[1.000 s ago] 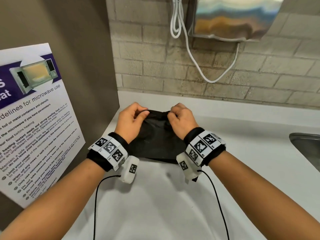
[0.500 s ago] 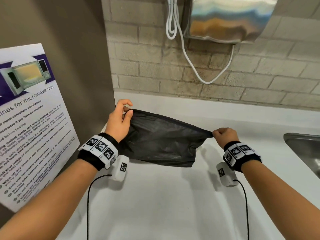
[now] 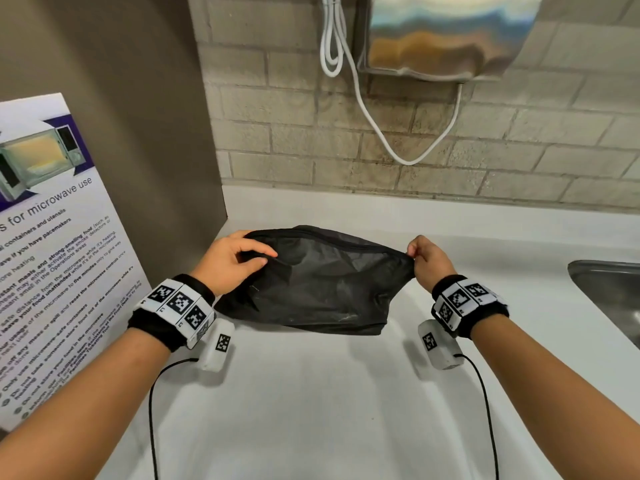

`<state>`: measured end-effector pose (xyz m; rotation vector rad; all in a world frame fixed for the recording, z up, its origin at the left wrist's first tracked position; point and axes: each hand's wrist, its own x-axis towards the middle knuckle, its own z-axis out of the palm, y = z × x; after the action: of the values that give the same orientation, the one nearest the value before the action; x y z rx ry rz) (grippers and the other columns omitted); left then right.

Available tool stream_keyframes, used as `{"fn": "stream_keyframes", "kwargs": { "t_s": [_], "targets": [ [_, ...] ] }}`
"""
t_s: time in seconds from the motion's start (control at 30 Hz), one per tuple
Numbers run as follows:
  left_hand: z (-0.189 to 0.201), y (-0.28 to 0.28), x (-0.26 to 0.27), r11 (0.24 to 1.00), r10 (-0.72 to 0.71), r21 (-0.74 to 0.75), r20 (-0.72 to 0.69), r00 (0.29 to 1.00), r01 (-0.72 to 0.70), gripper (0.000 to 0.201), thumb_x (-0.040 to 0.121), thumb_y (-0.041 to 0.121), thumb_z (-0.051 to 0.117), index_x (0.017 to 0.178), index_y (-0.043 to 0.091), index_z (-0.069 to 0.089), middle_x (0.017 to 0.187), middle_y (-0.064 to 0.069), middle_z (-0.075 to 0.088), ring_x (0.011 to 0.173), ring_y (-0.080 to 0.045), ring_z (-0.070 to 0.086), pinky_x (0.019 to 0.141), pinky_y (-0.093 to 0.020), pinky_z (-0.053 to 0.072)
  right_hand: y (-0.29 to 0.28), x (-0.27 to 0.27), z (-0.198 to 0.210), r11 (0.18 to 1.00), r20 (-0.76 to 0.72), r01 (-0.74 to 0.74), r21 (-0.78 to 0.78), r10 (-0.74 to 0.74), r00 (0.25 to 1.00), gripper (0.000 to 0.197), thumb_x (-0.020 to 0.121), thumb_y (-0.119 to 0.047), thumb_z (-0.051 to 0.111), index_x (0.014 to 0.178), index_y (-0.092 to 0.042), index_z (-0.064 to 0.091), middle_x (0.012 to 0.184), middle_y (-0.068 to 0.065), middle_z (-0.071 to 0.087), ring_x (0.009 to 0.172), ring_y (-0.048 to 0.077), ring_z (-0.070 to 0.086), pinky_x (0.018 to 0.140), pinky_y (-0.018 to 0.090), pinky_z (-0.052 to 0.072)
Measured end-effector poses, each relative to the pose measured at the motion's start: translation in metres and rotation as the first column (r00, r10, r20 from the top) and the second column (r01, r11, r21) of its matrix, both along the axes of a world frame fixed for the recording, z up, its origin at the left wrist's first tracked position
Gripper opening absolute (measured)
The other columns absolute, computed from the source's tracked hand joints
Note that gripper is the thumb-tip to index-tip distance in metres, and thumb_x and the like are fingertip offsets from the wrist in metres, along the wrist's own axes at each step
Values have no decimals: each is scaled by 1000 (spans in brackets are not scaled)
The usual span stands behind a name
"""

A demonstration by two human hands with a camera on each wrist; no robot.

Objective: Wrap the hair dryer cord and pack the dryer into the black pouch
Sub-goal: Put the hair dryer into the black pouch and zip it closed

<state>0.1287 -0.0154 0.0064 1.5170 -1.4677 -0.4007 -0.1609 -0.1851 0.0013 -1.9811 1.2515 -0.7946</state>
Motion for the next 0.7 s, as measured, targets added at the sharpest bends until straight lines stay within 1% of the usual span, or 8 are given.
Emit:
{"fn": "stream_keyframes", "kwargs": {
  "t_s": [0.07, 0.17, 0.3, 0.43, 0.5, 0.53, 0.63, 0.7],
  "targets": [
    [-2, 0, 0, 996, 84, -24, 1, 996, -84, 53, 80, -10, 59, 72, 42, 68, 90, 9, 60, 80, 12, 58, 81, 0, 39, 4, -1, 2, 998, 15, -67, -5, 67, 998, 33, 86, 3, 41, 68, -25, 41, 66, -1, 46, 64, 19, 41, 60, 24, 35],
    [-7, -2, 2, 986, 165, -18, -7, 986, -166, 50, 82, -14, 51, 69, 33, 65, 82, 1, 58, 74, -4, 56, 71, 0, 38, 11, -6, 7, 974, -63, -227, 5, 227, 972, 27, 81, -3, 58, 81, -24, 41, 79, -1, 52, 62, 13, 46, 58, 12, 39],
    [-12, -2, 5, 983, 184, 18, -9, 983, -184, 55, 82, -12, 51, 65, 40, 60, 80, 8, 58, 65, 3, 53, 64, -2, 38, 8, -10, 8, 968, -229, -231, -96, 204, 952, 24, 84, 3, 48, 88, -17, 34, 77, 10, 49, 61, 23, 40, 53, 25, 34],
    [-9, 3, 8, 978, 204, 55, -3, 979, -204, 67, 81, -16, 48, 52, 41, 65, 79, 10, 61, 76, 0, 56, 74, 1, 38, 5, -8, 16, 957, -97, -221, -186, 206, 974, 40, 82, 9, 45, 74, -27, 31, 75, 11, 48, 61, 23, 38, 56, 19, 36],
    [-5, 5, 12, 973, 229, 45, -18, 973, -228, 57, 84, -14, 47, 70, 36, 71, 87, -1, 63, 89, -16, 60, 84, -4, 40, 7, -6, 23, 927, -87, -266, -265, 252, 964, 46, 78, 16, 42, 68, -29, 35, 70, 6, 46, 59, 16, 37, 56, 17, 34],
    [-2, 6, 13, 969, 249, 22, -41, 968, -248, 44, 86, -13, 47, 82, 24, 72, 91, -4, 63, 94, -21, 60, 87, -6, 41, 7, -4, 27, 908, -95, -289, -304, 273, 957, 47, 73, 19, 38, 65, -26, 41, 71, 4, 47, 61, 14, 39, 58, 18, 34],
    [6, 10, 13, 951, 300, -54, -76, 951, -304, 35, 87, -14, 42, 104, 6, 66, 96, 7, 59, 100, -21, 57, 88, -1, 40, 10, 2, 43, 877, -134, -295, -379, 264, 955, 39, 65, 24, 33, 55, -1, 62, 93, 12, 59, 83, 17, 51, 71, 13, 38],
    [11, 13, 13, 946, 309, -76, -90, 947, -316, 36, 88, -14, 40, 106, 3, 66, 101, 5, 58, 104, -19, 55, 96, -8, 40, 10, 6, 55, 855, -151, -281, -435, 238, 959, 39, 68, 24, 35, 61, 3, 67, 97, 15, 62, 84, 16, 51, 75, 15, 37]
  ]
}}
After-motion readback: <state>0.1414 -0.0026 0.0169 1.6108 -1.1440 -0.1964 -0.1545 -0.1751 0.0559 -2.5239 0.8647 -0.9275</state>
